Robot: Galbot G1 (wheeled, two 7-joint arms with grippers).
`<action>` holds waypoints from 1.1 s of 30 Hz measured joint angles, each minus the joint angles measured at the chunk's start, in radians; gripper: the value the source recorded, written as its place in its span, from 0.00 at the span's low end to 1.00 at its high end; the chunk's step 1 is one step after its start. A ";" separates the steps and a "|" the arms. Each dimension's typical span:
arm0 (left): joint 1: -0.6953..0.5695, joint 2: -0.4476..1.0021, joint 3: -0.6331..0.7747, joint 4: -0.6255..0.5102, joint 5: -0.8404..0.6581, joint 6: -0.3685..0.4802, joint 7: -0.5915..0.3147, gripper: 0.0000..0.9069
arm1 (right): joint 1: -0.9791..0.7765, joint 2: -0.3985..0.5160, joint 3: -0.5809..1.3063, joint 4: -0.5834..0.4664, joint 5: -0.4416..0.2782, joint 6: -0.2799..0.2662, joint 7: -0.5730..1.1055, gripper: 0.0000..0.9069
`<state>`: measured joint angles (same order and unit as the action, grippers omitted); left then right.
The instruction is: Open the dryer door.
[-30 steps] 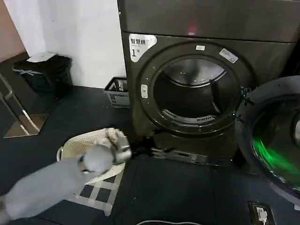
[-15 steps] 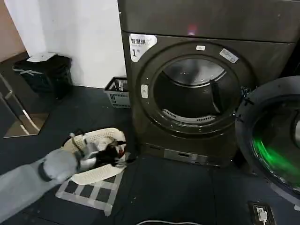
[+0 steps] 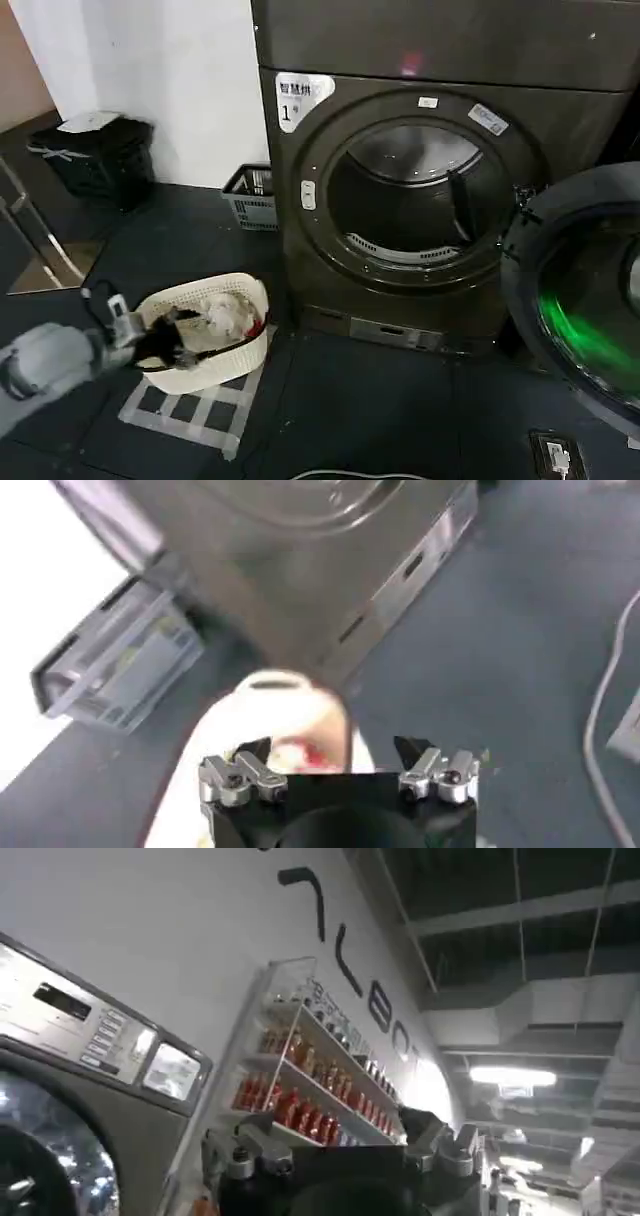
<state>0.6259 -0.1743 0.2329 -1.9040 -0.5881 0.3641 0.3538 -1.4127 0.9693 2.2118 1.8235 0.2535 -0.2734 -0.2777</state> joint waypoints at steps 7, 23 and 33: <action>0.038 0.049 -0.033 0.018 0.022 0.001 0.011 1.00 | -0.010 -0.016 0.012 -0.015 0.001 0.007 0.002 1.00; 0.051 0.074 -0.041 0.084 0.050 -0.005 0.033 1.00 | -0.010 -0.018 0.019 -0.022 -0.008 0.022 0.007 1.00; 0.052 0.066 -0.045 0.094 0.044 -0.005 -0.007 1.00 | -0.012 -0.016 0.020 -0.018 -0.013 0.018 0.008 1.00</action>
<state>0.6782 -0.1086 0.1878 -1.8102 -0.5437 0.3586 0.3468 -1.4244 0.9529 2.2313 1.8050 0.2407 -0.2555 -0.2700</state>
